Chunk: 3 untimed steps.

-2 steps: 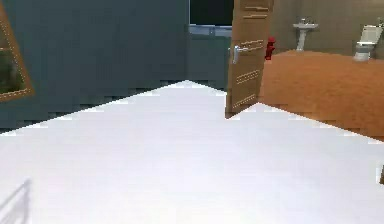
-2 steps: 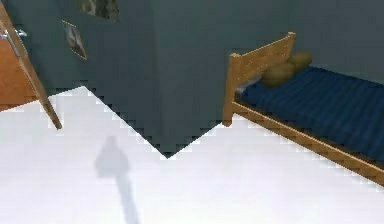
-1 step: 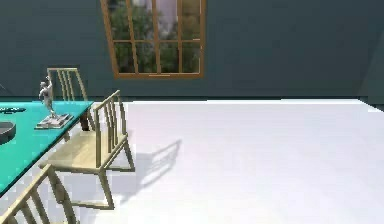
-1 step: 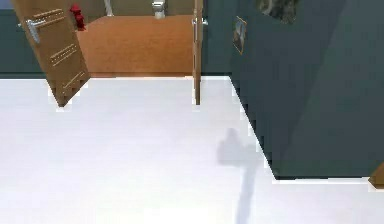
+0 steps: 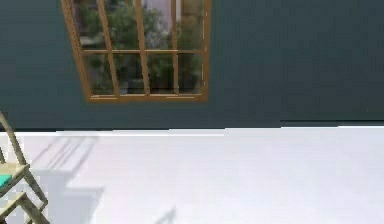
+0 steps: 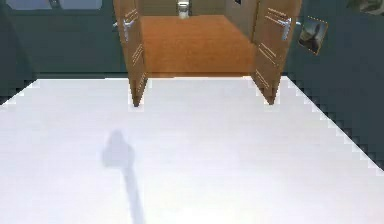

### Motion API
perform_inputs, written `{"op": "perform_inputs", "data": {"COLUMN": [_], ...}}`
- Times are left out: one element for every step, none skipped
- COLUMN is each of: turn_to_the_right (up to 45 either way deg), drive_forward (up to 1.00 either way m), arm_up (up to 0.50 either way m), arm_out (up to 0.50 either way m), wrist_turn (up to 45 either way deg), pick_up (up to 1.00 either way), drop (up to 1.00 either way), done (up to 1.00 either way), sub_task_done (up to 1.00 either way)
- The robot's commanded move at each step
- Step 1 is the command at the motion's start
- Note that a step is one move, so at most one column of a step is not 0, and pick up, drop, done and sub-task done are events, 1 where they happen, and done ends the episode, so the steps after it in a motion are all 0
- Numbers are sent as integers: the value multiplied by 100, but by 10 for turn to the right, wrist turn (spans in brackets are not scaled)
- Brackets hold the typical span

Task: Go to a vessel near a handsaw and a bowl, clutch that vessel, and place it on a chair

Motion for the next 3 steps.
{"op": "perform_inputs", "data": {"turn_to_the_right": [-450, -450, -450], "drive_forward": [0, 0, 0], "arm_up": [0, 0, 0], "arm_out": [0, 0, 0], "wrist_turn": [0, 0, 0], "pick_up": [0, 0, 0], "drop": [0, 0, 0], "done": [0, 0, 0], "sub_task_done": [0, 0, 0]}}
